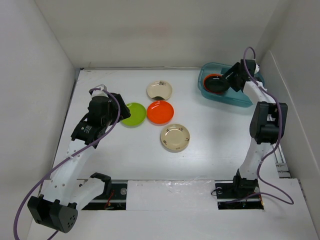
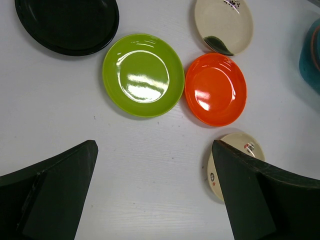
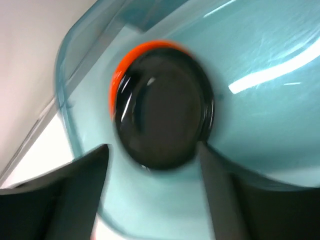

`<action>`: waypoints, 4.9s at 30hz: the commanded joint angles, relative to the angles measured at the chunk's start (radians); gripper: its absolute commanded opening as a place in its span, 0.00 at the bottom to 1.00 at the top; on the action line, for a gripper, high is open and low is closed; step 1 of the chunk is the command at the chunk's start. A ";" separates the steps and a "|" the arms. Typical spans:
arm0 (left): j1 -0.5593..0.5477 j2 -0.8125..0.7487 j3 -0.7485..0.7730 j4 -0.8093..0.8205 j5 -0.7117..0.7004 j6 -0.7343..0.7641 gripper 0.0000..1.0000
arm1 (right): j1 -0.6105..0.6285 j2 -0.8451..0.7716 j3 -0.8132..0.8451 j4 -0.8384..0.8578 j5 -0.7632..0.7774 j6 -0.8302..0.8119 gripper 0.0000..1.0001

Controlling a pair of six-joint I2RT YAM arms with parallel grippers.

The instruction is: Place the plates into the plastic bin on the countertop

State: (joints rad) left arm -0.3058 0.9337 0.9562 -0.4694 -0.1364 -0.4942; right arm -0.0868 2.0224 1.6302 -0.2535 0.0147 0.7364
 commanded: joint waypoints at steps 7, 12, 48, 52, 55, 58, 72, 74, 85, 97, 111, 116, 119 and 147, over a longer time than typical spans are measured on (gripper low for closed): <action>0.007 -0.013 0.001 0.006 -0.055 -0.004 1.00 | 0.316 -0.474 -0.442 0.156 -0.054 -0.134 0.86; 0.007 -0.022 0.001 -0.003 -0.066 -0.023 1.00 | 0.487 -0.586 -0.752 0.331 -0.154 -0.055 0.85; 0.007 -0.012 0.010 -0.003 -0.055 -0.023 1.00 | 0.535 -0.879 -1.008 0.084 0.052 0.024 0.00; 0.007 -0.012 0.010 -0.003 -0.055 -0.023 1.00 | 0.486 -1.022 -0.879 -0.013 0.149 0.015 0.00; 0.007 -0.003 0.010 -0.003 -0.046 -0.023 1.00 | 0.391 -0.938 -0.776 0.036 0.169 -0.028 0.00; 0.007 -0.003 0.010 -0.003 -0.046 -0.023 1.00 | 0.207 -0.744 -0.640 0.053 0.160 -0.071 0.00; 0.007 0.016 0.001 0.006 -0.017 -0.004 1.00 | -0.133 -0.048 -0.096 0.178 -0.249 -0.020 0.00; 0.007 0.025 0.001 0.006 -0.017 -0.004 1.00 | -0.133 -0.007 -0.035 0.153 -0.249 -0.020 0.00; 0.007 0.034 0.001 0.006 -0.017 -0.004 1.00 | -0.102 0.064 0.080 0.071 -0.250 -0.051 0.69; 0.007 0.043 0.001 0.015 -0.006 0.005 1.00 | 0.318 -0.383 -0.347 0.206 -0.126 -0.129 1.00; 0.007 0.034 0.001 0.015 -0.006 0.005 1.00 | 0.469 -0.036 -0.653 0.717 -0.432 0.023 0.85; 0.007 0.024 0.001 0.015 -0.006 0.005 1.00 | 0.469 -0.027 -0.633 0.697 -0.444 0.032 0.74; 0.007 0.024 0.001 0.015 -0.006 0.005 1.00 | 0.469 -0.018 -0.572 0.605 -0.444 0.017 0.59; 0.007 -0.006 0.001 0.015 -0.025 0.005 1.00 | 0.481 -0.106 -0.492 0.456 -0.394 0.052 0.00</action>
State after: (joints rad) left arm -0.3058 0.9504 0.9562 -0.4763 -0.1471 -0.5018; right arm 0.3939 2.0548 1.1786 0.1947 -0.4095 0.7723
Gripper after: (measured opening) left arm 0.993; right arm 0.039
